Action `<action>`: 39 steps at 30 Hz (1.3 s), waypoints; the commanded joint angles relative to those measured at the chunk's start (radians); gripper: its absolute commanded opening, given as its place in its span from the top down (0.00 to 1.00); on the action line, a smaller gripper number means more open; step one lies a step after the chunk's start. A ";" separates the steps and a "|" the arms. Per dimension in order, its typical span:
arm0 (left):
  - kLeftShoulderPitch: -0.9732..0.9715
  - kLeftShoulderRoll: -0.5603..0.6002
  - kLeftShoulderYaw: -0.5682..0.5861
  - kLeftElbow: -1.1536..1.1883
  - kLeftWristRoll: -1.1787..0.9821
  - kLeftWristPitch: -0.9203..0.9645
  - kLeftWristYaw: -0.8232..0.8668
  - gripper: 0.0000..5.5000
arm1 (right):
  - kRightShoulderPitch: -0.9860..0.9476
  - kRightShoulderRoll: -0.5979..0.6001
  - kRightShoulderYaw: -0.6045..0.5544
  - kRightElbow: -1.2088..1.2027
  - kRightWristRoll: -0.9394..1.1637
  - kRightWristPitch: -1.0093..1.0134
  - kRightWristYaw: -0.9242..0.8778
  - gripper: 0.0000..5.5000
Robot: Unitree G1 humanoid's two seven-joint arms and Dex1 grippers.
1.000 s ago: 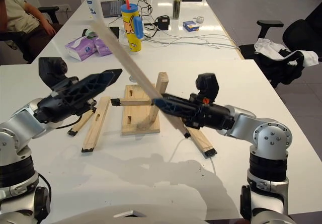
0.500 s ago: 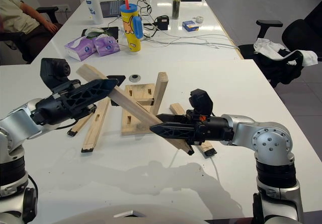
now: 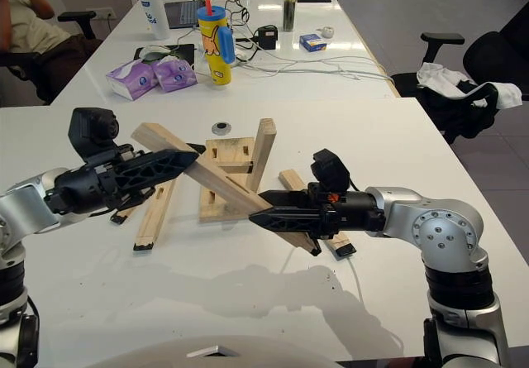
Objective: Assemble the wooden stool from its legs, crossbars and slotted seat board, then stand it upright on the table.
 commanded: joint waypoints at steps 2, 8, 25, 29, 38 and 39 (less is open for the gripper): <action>0.095 0.079 0.059 -0.006 0.055 0.033 -0.083 0.63 | 0.015 0.045 -0.016 0.044 0.048 0.004 -0.108 0.50; 0.209 0.257 0.220 0.121 0.275 0.056 -0.298 0.63 | 0.143 0.228 0.113 0.019 -0.149 -0.110 -0.348 0.35; 0.025 0.363 0.188 0.458 0.798 -0.182 -0.682 0.63 | 0.138 0.641 0.262 0.217 -0.681 -0.329 -0.860 0.35; 0.026 0.303 0.199 0.400 0.797 -0.194 -0.660 0.63 | 0.137 0.599 0.253 0.227 -0.747 -0.315 -0.862 0.35; -0.014 0.160 0.087 0.299 0.868 -0.264 -0.621 0.63 | 0.128 0.459 0.398 0.196 -0.892 -0.303 -0.726 0.35; -0.022 0.140 0.061 0.307 0.887 -0.279 -0.626 0.63 | 0.130 0.453 0.411 0.196 -0.911 -0.318 -0.716 0.35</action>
